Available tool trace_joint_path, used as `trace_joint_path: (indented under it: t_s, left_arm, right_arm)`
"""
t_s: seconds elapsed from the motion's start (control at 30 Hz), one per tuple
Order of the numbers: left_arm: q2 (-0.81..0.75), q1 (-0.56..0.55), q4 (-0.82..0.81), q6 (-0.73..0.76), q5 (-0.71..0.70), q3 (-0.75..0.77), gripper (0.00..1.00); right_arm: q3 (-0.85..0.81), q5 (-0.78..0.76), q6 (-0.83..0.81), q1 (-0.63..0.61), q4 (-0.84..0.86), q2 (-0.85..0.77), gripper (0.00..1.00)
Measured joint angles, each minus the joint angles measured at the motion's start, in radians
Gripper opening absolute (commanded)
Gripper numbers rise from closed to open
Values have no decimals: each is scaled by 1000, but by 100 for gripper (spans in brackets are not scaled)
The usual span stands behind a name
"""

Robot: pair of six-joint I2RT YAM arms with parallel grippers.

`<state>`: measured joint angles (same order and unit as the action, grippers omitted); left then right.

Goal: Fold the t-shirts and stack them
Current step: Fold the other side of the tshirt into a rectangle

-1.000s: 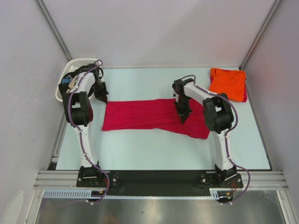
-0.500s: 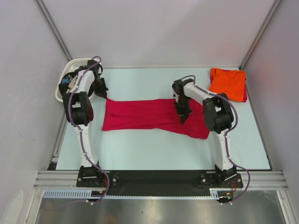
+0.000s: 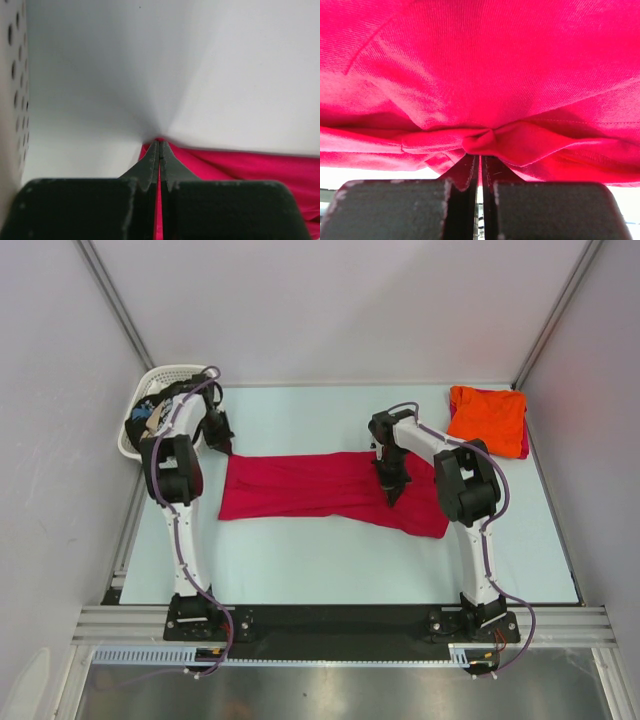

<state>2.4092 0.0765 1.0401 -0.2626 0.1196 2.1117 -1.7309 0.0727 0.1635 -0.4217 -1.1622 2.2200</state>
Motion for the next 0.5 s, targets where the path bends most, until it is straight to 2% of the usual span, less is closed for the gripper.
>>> trace_joint_path:
  t_s: [0.2,0.23,0.27,0.3,0.33,0.37,0.5]
  left_arm:
    - [2,2,-18,0,11,11,1]
    - [2,3,-20,0,12,11,38]
    - [2,3,-19,1,12,11,57]
    - [2,4,-16,10,14,11,70]
    - [2,2,-19,20,31,12,97]
    - [-3,-6,-21,28,42,14,100]
    - [-43,-47,-40,47,63,-31,99]
  right_arm:
    - [16,0,0,0,9,-8,0]
    - [18,0,0,0,10,-10,0]
    - [22,0,0,0,13,-12,0]
    - [24,0,0,0,14,-14,0]
    - [26,0,0,0,14,-15,0]
    - [27,0,0,0,14,-16,0]
    - [27,-1,1,0,13,-17,4]
